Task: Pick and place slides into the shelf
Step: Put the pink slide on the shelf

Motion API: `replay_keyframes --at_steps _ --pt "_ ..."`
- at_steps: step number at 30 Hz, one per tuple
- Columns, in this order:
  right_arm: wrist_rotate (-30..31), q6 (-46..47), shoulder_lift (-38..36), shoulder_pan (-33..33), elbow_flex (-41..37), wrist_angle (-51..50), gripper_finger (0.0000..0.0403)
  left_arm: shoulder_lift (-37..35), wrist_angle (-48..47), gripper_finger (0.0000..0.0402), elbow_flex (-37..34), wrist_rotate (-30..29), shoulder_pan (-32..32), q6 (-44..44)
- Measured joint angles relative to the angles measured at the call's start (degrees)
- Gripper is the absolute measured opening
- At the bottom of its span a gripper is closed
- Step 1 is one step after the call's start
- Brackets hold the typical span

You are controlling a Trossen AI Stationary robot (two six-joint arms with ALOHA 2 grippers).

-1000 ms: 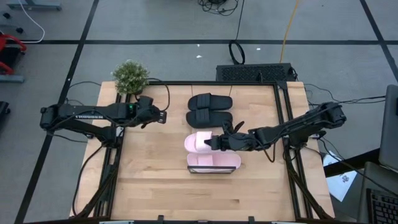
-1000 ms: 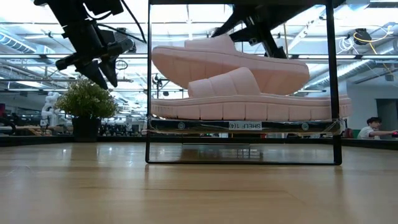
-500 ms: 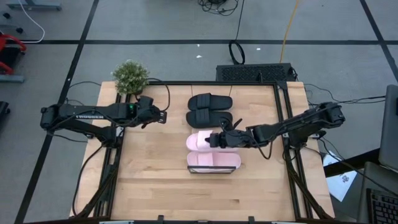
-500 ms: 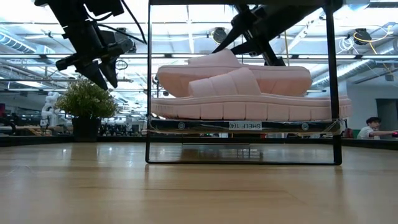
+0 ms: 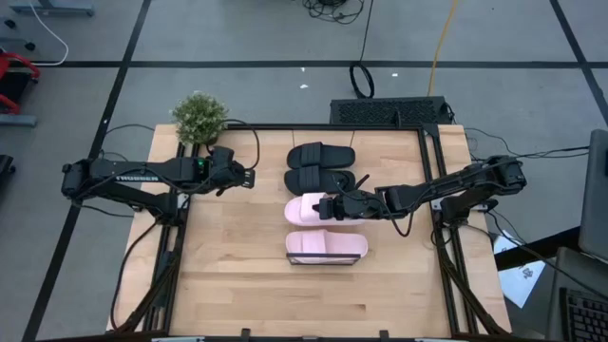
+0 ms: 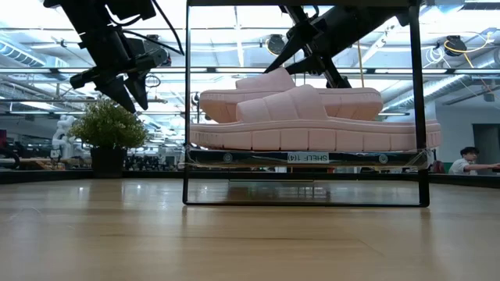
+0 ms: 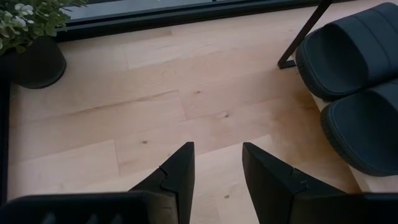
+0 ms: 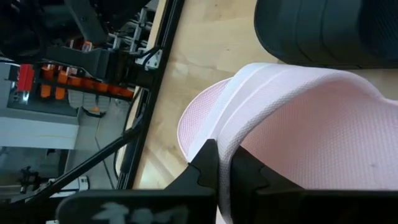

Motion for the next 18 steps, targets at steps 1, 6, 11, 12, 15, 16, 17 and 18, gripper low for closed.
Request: replay_keyframes --at_steps 1,6,11,12,15,16,17,18 --pt "-0.4 -0.18 0.0 -0.08 0.0 -0.01 0.0 0.0 0.04 0.0129 0.0 0.0 0.0 0.02" --pt "-1.25 -0.46 1.45 -0.14 0.0 1.16 0.0 0.0 0.19 0.0129 0.0 -0.31 0.0 0.01" --pt "-3.82 -0.75 3.83 -0.67 0.0 5.12 0.0 0.0 1.28 0.0129 0.0 -0.35 0.0 0.02" --pt "-3.95 -0.97 4.12 -0.8 0.0 5.73 0.0 0.0 1.59 0.0129 0.0 -0.35 0.0 0.02" --pt "-3.92 -1.81 4.72 -1.09 0.0 7.1 0.0 0.0 2.11 0.0129 0.0 -0.32 0.0 0.22" --pt "-3.92 -1.99 4.74 -1.15 0.0 6.83 0.0 0.0 2.02 0.0129 0.0 -0.18 0.0 0.22" --pt "-3.88 -2.08 4.74 -1.17 0.0 6.7 0.0 0.0 2.01 0.0129 0.0 0.04 0.0 0.24" --pt "-3.82 -2.18 4.72 -1.17 0.0 6.57 0.0 0.0 2.05 0.0129 0.0 0.2 0.0 0.24"
